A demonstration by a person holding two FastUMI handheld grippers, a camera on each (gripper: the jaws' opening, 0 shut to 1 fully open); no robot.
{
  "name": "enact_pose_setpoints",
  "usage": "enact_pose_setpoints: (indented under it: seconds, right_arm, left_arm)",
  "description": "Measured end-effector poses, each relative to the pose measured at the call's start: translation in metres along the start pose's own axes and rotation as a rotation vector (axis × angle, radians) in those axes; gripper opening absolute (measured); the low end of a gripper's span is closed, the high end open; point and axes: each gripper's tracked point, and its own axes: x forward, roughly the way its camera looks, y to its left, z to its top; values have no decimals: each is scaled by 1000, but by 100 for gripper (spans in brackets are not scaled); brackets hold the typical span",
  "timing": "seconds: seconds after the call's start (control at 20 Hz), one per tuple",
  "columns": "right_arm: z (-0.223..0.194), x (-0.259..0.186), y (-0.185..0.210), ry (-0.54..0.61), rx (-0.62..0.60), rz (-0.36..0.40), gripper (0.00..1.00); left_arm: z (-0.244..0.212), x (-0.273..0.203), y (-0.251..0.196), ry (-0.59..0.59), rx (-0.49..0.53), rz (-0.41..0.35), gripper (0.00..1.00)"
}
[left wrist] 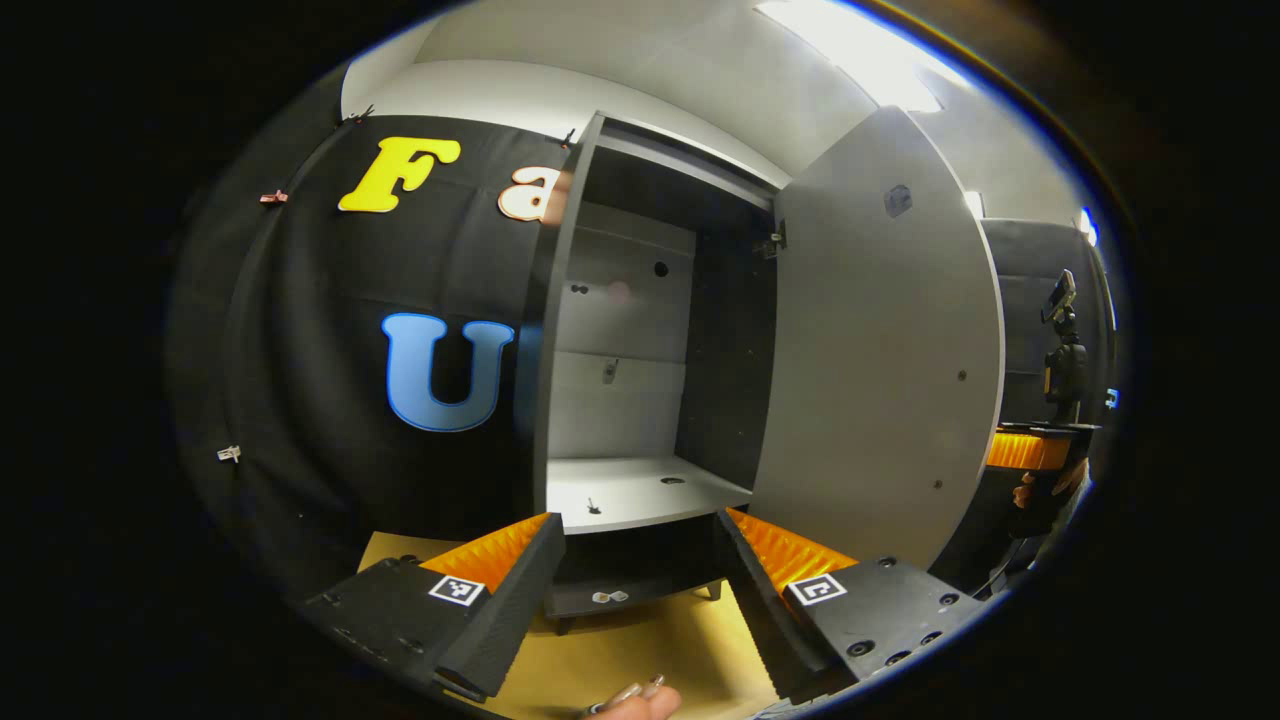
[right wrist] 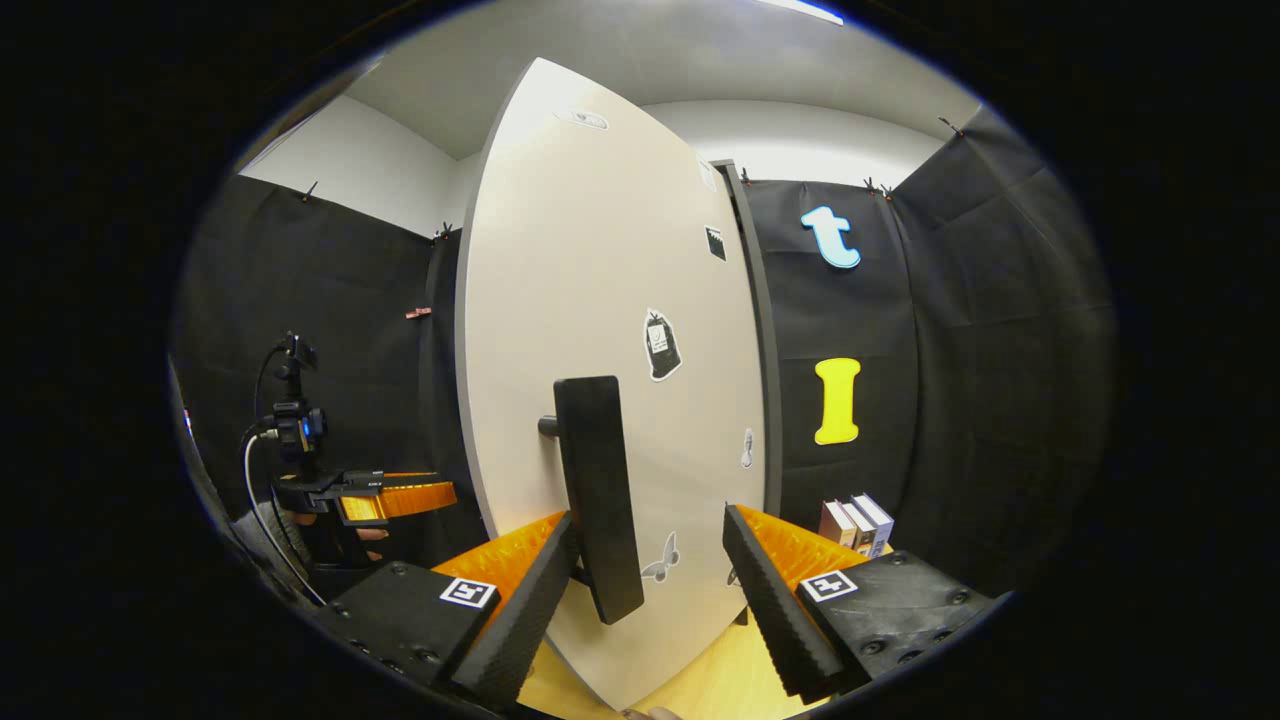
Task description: Open the cabinet door with the right hand, grasp the bottle in the cabinet with the left hand and place it on the coaster, then close the cabinet door with the right hand.
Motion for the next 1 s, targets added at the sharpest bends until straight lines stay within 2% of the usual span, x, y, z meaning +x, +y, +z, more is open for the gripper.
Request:
enact_pose_setpoints:
  seconds: [0.15,0.2,0.35,0.4,0.6,0.7,0.8,0.85,1.0]
  right_arm:
    - [-5,20,23,5,11,21,94]
    - [-7,28,31,6,12,33,95]
    - [-13,43,60,22,41,110,97]
    - [-14,48,61,22,45,131,97]
    - [-14,44,66,22,52,219,99]
    - [-13,42,62,31,47,220,99]
    - [-17,41,48,48,16,171,99]
    - [-18,39,41,42,-12,154,99]
    - [-16,38,28,20,-48,135,99]
  left_arm:
    - [5,-14,17,-6,-20,31,97]
    - [8,-18,21,-8,-18,39,94]
    - [18,-27,35,-22,18,74,97]
    - [19,-30,39,-24,33,89,94]
    - [21,-28,44,-18,34,117,94]
    - [23,-22,41,-25,25,95,94]
    - [26,-16,42,-38,12,85,96]
    - [27,-12,40,-32,0,75,94]
    - [34,-9,29,-41,-7,65,94]
